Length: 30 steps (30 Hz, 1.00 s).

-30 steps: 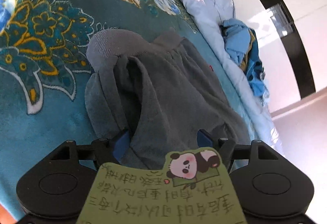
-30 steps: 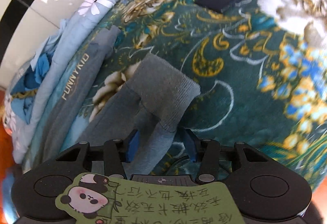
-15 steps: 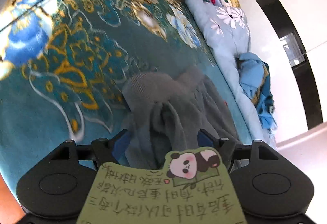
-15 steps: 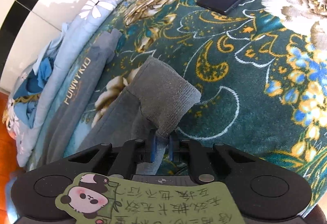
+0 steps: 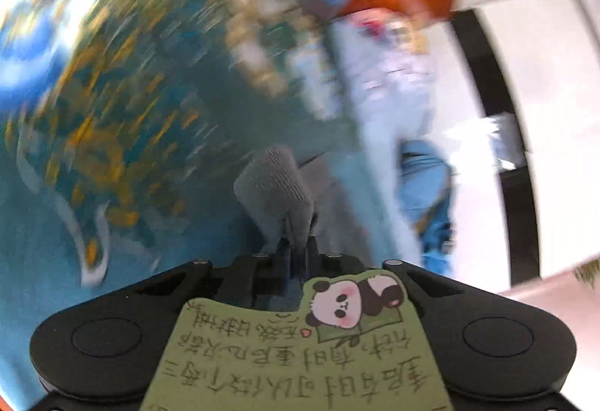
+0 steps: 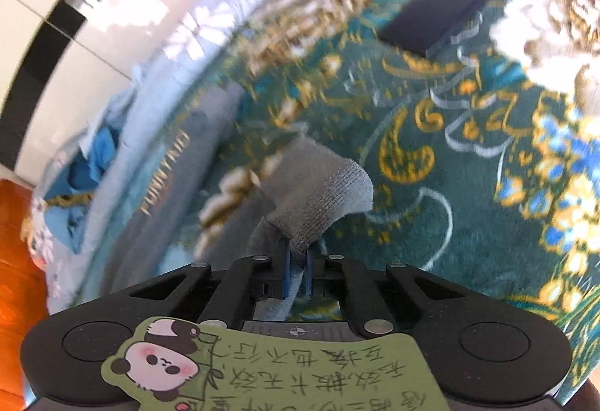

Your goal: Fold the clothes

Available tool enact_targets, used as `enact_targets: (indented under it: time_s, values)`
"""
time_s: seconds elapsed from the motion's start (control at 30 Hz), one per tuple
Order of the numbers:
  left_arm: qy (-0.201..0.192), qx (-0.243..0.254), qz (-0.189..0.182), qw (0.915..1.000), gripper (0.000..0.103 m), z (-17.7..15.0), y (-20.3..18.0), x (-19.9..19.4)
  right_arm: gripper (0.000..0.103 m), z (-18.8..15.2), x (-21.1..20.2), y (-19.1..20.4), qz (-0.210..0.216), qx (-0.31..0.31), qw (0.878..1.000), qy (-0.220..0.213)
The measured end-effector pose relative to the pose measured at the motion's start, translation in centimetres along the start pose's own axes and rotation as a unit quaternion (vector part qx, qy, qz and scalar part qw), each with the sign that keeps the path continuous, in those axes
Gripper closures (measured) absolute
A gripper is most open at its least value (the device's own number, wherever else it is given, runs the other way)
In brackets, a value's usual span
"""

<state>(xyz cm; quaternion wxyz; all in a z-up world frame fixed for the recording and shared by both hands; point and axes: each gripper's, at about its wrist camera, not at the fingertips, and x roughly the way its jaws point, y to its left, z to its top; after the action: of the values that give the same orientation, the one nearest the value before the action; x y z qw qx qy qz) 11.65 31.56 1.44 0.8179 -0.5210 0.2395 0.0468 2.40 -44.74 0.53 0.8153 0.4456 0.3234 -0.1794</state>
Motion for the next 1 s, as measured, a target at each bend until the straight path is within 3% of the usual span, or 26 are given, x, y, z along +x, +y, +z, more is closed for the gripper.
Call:
enact_targets:
  time_s: [0.1, 0.23, 0.33, 0.5, 0.7, 1.0]
  values:
    - [0.009, 0.018, 0.021, 0.9996, 0.102, 0.3, 0.6, -0.2, 0.097, 0.1, -0.6, 0.1, 0.000, -0.016, 1.000, -0.006]
    - [0.030, -0.040, 0.036, 0.9981, 0.103, -0.5, 3.1, 0.6, 0.097, -0.3, 0.5, -1.1, -0.010, 0.009, 1.000, 0.018]
    - [0.025, -0.034, 0.015, 0.9990, 0.103, 0.0, 2.1, 0.2, 0.097, 0.4, -0.2, -0.5, 0.012, 0.012, 1.000, 0.009]
    - [0.027, -0.046, -0.054, 0.9971, 0.103, 2.6, -1.8, 2.1, 0.097, 3.7, 0.0, 2.5, 0.049, -0.007, 0.999, -0.007]
    - [0.024, -0.042, -0.065, 0.9967, 0.102, 4.3, -7.8, 8.7, 0.097, 9.2, 5.2, 7.6, 0.051, -0.024, 0.998, -0.012]
    - [0.012, -0.043, -0.017, 0.9988, 0.102, 6.3, -11.2, 17.8, 0.097, 15.1, 15.6, 14.1, 0.018, -0.037, 0.999, 0.006]
